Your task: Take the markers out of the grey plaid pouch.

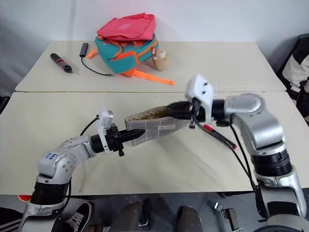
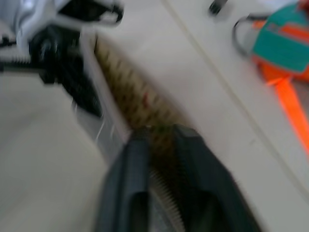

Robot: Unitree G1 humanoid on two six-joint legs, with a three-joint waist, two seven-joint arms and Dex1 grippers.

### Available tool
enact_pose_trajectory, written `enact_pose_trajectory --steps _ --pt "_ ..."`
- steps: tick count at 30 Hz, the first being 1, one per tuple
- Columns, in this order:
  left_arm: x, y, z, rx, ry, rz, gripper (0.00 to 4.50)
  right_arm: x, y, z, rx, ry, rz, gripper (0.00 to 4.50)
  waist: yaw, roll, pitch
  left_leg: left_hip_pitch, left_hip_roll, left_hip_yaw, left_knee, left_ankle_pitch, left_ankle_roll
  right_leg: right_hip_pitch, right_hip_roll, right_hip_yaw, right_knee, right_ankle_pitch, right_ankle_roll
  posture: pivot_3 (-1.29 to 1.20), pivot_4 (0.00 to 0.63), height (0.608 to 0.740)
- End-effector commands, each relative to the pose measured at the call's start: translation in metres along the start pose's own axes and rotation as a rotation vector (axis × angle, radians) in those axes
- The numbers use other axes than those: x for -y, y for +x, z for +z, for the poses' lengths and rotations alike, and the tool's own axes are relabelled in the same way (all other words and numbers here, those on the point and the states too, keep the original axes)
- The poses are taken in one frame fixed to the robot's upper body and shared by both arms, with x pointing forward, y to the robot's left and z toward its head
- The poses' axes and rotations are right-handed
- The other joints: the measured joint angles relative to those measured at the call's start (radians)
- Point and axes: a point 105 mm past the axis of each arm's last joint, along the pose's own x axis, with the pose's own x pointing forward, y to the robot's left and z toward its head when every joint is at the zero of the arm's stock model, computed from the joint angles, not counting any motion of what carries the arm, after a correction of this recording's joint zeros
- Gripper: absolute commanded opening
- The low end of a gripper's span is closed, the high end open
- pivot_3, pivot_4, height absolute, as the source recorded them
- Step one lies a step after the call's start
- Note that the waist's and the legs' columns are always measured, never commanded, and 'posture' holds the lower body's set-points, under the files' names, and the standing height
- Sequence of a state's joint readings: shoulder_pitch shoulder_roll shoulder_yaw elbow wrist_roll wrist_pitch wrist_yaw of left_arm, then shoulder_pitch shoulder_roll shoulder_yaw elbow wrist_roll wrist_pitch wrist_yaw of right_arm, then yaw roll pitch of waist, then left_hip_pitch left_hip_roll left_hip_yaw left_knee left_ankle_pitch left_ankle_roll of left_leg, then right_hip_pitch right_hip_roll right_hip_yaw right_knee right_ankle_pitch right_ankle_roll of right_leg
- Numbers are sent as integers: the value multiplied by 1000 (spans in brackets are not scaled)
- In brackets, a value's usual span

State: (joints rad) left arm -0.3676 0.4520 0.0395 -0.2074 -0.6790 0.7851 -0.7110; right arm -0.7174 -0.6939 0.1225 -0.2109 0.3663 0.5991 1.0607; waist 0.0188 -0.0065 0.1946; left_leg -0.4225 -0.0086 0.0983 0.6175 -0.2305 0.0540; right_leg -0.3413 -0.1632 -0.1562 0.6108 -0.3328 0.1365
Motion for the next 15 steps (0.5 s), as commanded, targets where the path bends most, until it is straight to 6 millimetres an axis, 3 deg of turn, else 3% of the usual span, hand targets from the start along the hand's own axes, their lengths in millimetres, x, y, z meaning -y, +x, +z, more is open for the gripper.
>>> enact_pose_trajectory --steps 1,9,15 --pt "10 1 12 32 46 -34 0 6 3 6 -21 -120 -53 30 0 0 0 0 0 0 0 0 0 0 0 0 0 0 0 0 150 740" --pt "13 2 10 19 61 -43 0 12 6 12 -22 -157 -52 30 1 0 0 0 0 0 0 0 0 0 1 0 0 0 0 0 150 740" --pt "14 4 11 18 65 -52 0 -1 7 -21 -235 -316 67 30 2 0 0 0 0 0 0 0 0 0 1 0 0 0 0 0 150 740"
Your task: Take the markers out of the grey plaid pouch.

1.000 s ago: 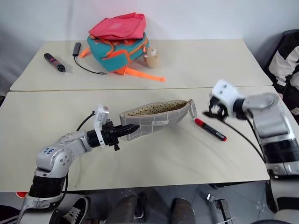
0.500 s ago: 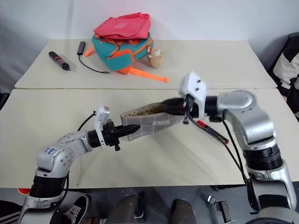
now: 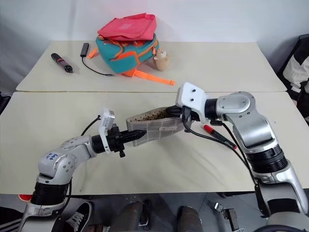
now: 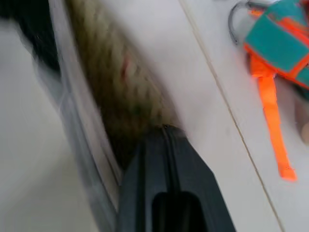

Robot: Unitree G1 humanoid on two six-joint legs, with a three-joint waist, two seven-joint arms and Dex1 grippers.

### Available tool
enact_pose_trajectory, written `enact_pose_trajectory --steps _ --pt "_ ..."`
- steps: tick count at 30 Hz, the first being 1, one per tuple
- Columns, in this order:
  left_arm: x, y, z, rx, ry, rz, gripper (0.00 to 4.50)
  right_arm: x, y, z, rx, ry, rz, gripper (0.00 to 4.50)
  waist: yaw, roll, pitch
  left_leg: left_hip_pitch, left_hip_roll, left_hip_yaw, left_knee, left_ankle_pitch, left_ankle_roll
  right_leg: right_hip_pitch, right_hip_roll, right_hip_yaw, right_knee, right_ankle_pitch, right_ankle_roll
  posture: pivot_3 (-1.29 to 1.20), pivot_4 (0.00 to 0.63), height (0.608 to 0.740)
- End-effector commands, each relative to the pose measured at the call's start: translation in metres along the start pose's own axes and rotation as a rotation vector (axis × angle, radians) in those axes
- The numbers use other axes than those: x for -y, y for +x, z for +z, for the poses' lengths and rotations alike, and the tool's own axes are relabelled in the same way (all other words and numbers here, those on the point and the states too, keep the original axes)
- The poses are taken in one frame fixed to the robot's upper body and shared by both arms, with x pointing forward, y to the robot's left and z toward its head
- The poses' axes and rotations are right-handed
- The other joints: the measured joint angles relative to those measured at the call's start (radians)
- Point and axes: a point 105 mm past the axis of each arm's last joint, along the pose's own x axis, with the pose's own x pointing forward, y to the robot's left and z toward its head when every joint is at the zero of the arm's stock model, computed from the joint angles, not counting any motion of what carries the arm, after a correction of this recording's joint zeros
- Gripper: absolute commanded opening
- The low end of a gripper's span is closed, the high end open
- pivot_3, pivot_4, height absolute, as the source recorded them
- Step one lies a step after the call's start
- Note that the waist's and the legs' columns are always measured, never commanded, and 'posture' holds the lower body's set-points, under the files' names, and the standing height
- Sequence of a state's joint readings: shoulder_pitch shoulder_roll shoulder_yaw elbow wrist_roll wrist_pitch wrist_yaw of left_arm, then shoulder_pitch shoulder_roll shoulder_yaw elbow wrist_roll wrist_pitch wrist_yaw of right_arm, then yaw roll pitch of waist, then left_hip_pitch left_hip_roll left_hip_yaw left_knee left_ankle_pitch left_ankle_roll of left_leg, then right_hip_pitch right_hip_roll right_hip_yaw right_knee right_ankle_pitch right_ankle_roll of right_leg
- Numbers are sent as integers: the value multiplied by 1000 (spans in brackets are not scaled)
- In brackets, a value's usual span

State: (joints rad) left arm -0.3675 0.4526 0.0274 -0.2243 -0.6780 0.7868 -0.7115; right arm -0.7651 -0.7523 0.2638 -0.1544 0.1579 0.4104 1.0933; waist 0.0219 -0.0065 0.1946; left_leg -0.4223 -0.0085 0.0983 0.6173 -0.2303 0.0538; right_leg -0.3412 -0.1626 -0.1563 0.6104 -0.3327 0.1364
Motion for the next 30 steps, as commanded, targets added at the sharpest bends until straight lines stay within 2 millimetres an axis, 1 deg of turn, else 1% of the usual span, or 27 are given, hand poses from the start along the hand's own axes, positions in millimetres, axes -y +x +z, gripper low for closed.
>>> enact_pose_trajectory --steps 1,4,6,7,10,12,13,15,18,21,26,30 --pt "10 3 12 23 59 -40 0 -8 2 -6 -67 -92 64 30 -1 0 0 0 0 0 0 0 0 0 0 0 0 0 0 0 150 740" --pt "10 4 12 23 59 -46 0 -9 4 -12 -102 -119 85 30 -1 0 0 0 0 0 0 0 0 0 0 0 0 0 0 0 150 740" --pt "12 6 10 22 47 -57 0 -7 15 -10 -128 -187 100 30 -2 0 0 0 0 0 0 0 0 0 0 0 0 0 0 0 150 740" --pt "12 6 9 20 41 -62 0 -7 21 -6 -124 -216 108 30 -4 0 0 0 0 0 0 0 0 0 0 0 0 0 0 0 150 740" --pt "14 8 7 20 26 -73 0 -5 34 1 -120 -228 113 30 -14 0 0 0 1 0 0 0 -1 0 1 0 1 0 0 0 150 740" --pt "14 8 6 16 24 -74 0 -6 39 -3 -146 -226 124 30 -19 0 0 0 1 -1 0 1 -1 0 1 0 1 0 0 0 150 740" --pt "14 8 6 17 19 -76 0 -7 40 -8 -182 -244 135 30 -18 0 0 0 1 -1 0 1 -1 0 1 0 1 0 0 0 150 740" --pt "15 8 6 26 0 -81 0 -3 48 -3 -172 -253 123 30 -20 0 0 0 0 -1 0 1 -1 1 1 -1 0 0 0 0 150 740" --pt "16 8 6 29 -16 -83 0 -5 50 -5 -190 -249 147 30 -24 0 0 0 0 -1 1 1 -1 1 1 0 1 0 0 0 150 740" --pt "16 8 6 31 -14 -84 0 -11 50 -12 -229 -223 190 576 -24 0 0 0 1 -1 1 1 -1 1 1 0 1 0 0 0 150 740" --pt "16 7 7 31 -11 -85 0 -8 52 -14 -241 -269 162 2242 -25 0 0 0 1 -1 1 1 -1 0 1 0 1 0 0 0 150 740" --pt "17 8 6 27 -13 -90 0 -4 56 -13 -228 -299 133 2242 -25 0 0 0 1 -1 0 1 -1 0 1 0 1 0 0 0 150 740"
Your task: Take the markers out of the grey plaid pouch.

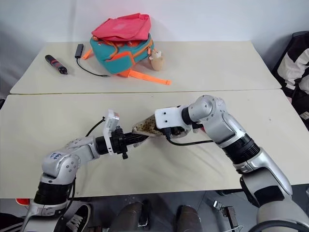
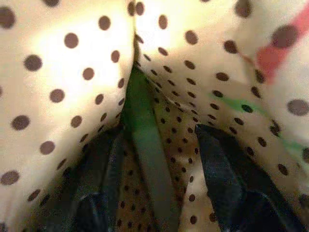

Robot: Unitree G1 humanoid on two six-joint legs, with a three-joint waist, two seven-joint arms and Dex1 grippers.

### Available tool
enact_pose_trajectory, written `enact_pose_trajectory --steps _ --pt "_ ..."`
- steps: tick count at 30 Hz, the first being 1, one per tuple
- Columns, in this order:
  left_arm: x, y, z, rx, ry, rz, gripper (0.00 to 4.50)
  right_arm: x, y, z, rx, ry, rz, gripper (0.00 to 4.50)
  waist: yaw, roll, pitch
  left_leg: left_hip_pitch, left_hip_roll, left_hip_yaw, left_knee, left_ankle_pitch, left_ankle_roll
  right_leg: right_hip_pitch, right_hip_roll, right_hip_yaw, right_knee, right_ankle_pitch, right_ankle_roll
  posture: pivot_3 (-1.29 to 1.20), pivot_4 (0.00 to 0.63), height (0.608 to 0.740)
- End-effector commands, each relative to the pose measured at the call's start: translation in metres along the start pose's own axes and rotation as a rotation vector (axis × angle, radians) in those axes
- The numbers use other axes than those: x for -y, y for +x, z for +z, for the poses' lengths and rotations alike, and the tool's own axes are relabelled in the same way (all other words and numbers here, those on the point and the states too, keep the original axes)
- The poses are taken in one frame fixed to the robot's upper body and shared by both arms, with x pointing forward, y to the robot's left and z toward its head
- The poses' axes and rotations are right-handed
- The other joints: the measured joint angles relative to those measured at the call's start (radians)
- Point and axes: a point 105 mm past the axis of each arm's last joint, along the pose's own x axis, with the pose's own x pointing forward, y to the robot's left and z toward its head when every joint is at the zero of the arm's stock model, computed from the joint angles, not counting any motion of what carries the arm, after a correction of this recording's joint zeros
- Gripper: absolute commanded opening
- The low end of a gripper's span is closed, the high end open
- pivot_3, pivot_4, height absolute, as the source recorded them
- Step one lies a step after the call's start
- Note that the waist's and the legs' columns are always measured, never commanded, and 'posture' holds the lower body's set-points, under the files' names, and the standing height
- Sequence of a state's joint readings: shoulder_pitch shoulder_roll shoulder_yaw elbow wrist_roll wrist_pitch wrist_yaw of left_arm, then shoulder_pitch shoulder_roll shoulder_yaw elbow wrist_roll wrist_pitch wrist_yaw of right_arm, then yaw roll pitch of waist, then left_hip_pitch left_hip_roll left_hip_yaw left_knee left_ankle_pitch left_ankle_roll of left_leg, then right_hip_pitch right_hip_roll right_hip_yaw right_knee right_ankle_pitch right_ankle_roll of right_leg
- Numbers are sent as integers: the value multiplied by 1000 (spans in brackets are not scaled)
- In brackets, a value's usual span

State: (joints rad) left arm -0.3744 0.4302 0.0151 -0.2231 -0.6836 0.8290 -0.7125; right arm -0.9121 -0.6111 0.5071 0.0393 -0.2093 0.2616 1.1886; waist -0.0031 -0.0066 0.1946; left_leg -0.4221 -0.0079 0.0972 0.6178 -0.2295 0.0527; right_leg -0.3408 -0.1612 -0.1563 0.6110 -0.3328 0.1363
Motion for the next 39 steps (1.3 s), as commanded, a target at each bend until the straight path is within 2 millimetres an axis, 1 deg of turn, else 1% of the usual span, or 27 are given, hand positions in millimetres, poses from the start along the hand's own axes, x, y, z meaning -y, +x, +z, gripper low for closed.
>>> enact_pose_trajectory --steps 1,6,9,11,12,15,18,22,23,24,26,27,28,29,31,33,35,36,39 --pt "13 2 10 42 28 -64 0 8 2 2 -1 -44 -55 2242 0 0 0 0 0 0 0 0 0 0 0 0 0 0 0 0 150 740" --pt "17 2 11 45 -5 -90 0 9 8 -5 -28 -62 -65 2242 0 0 0 0 0 0 0 0 0 0 0 0 0 0 0 0 150 740" --pt "25 3 12 42 -46 -141 0 5 11 -7 -39 -73 -47 2242 0 0 0 0 0 0 0 0 0 0 0 0 0 0 0 0 150 740" --pt "33 3 11 38 -87 -191 0 4 10 -5 -38 -97 -44 2242 -1 0 0 0 0 0 0 0 0 0 0 0 0 0 0 0 150 740" --pt "37 3 12 36 -114 -219 0 5 5 -4 -46 -120 -40 2242 -1 0 0 0 0 0 0 0 0 0 0 0 0 0 0 0 150 740" --pt "44 2 12 28 -146 -265 0 11 -14 6 -32 -119 -33 2242 -1 0 0 0 0 0 0 0 0 0 0 0 0 0 0 0 150 740" --pt "49 4 15 41 -211 -314 0 8 -34 14 -25 -123 18 2242 3 0 0 0 0 -1 1 0 0 1 0 0 0 0 0 0 150 740" --pt "53 6 18 75 -296 -362 0 -1 -49 20 -17 -96 90 2242 3 0 0 0 0 -1 2 0 0 1 0 0 0 0 0 0 150 740" --pt "53 6 18 81 -320 -368 0 -1 -52 21 -19 -108 93 2242 2 0 0 0 0 -1 2 0 0 1 0 0 0 0 0 0 150 740" --pt "52 5 15 72 -333 -363 0 -4 -54 22 -20 -82 121 2242 2 0 0 0 0 -1 2 0 0 1 0 0 0 0 0 0 150 740" --pt "44 5 3 29 -317 -308 0 -12 -49 12 -78 -106 151 2242 1 0 0 0 0 -1 2 0 0 1 0 0 0 0 0 0 150 740" --pt "42 5 -1 12 -317 -289 0 -18 -47 9 -84 -78 182 2242 1 0 0 0 0 -1 2 0 0 1 0 0 0 0 0 0 150 740" --pt "39 4 -4 2 -309 -270 0 -20 -43 5 -92 -67 185 2242 1 0 0 0 0 -1 2 0 0 1 0 0 0 0 0 0 150 740" --pt "36 3 -4 9 -288 -250 0 -21 -40 0 -118 -73 188 2242 0 0 0 0 0 -1 2 0 0 1 0 0 0 0 0 0 150 740" --pt "23 -1 1 48 -251 -185 0 -24 -32 -8 -142 -35 202 2242 1 0 0 0 0 0 2 0 0 1 0 0 0 0 0 0 150 740" --pt "11 -4 -2 26 -153 -105 0 -24 -24 -8 -137 -28 208 2242 1 0 0 0 0 0 2 0 0 1 0 0 0 0 0 0 150 740" --pt "7 -6 -6 1 -95 -81 0 -23 -18 -7 -129 -34 201 2242 0 0 0 0 0 0 2 0 -1 1 0 0 0 0 0 0 150 740" --pt "4 -7 -5 5 -63 -54 0 -26 -12 -7 -127 -39 213 2242 0 0 0 0 0 0 2 0 -1 1 0 0 0 0 0 0 150 740" --pt "-4 -10 -3 35 -38 0 0 -33 -2 -8 -127 -64 244 2242 1 0 0 0 0 -1 1 -1 -1 1 0 0 0 0 0 0 150 740"
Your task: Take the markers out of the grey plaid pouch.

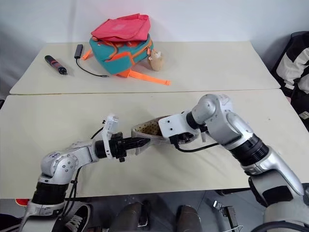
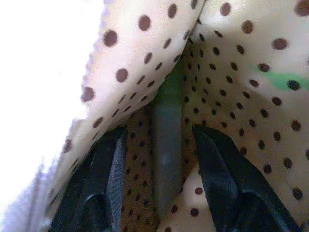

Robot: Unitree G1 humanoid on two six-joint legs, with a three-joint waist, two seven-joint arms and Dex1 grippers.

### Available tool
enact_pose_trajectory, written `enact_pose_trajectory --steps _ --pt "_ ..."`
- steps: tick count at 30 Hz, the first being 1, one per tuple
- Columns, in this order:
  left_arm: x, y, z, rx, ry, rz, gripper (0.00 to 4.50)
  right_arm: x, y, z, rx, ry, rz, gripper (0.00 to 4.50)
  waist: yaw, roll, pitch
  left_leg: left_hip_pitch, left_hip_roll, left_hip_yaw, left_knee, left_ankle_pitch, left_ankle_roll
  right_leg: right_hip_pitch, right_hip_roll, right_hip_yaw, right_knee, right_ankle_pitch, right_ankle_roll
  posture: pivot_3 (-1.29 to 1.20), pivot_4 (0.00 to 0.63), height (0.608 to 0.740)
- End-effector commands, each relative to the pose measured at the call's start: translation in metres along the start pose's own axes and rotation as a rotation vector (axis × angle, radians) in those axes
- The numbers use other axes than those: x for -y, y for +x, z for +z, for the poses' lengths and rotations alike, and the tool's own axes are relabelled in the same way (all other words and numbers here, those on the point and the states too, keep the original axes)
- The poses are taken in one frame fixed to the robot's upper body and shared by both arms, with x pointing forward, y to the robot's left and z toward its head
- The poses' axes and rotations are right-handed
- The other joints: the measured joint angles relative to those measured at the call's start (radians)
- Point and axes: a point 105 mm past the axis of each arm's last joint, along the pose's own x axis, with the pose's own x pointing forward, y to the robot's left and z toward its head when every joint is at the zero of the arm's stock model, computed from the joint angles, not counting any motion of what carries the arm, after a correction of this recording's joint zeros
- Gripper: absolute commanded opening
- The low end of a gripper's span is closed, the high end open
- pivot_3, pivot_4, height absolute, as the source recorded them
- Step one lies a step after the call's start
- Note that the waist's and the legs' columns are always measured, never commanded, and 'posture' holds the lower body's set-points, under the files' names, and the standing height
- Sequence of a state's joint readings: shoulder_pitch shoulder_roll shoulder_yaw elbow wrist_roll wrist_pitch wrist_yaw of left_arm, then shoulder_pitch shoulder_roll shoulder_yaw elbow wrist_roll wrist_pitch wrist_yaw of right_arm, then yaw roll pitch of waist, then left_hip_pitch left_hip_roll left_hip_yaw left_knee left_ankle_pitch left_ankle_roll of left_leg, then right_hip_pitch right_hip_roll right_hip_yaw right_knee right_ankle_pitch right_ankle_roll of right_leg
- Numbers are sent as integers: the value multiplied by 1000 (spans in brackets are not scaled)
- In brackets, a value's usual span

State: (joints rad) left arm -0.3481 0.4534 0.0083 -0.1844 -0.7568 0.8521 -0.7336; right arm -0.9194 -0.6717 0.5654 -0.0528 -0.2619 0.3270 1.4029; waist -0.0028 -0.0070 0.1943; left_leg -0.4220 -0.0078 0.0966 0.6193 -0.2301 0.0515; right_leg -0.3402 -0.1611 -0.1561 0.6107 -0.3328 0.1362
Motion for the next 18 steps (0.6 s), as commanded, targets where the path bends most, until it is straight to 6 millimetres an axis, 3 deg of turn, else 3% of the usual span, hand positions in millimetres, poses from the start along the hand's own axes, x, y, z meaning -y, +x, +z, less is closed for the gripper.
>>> enact_pose_trajectory --steps 1,18 --pt "-5 -6 10 56 61 43 0 -4 10 -4 -25 -20 23 2242 0 0 0 0 0 0 0 0 0 0 0 0 0 0 0 0 150 740" --pt "-3 -3 5 77 40 35 0 5 33 -24 -89 11 -24 2242 -3 -1 -1 1 1 0 1 0 0 1 0 0 2 0 0 0 150 740"
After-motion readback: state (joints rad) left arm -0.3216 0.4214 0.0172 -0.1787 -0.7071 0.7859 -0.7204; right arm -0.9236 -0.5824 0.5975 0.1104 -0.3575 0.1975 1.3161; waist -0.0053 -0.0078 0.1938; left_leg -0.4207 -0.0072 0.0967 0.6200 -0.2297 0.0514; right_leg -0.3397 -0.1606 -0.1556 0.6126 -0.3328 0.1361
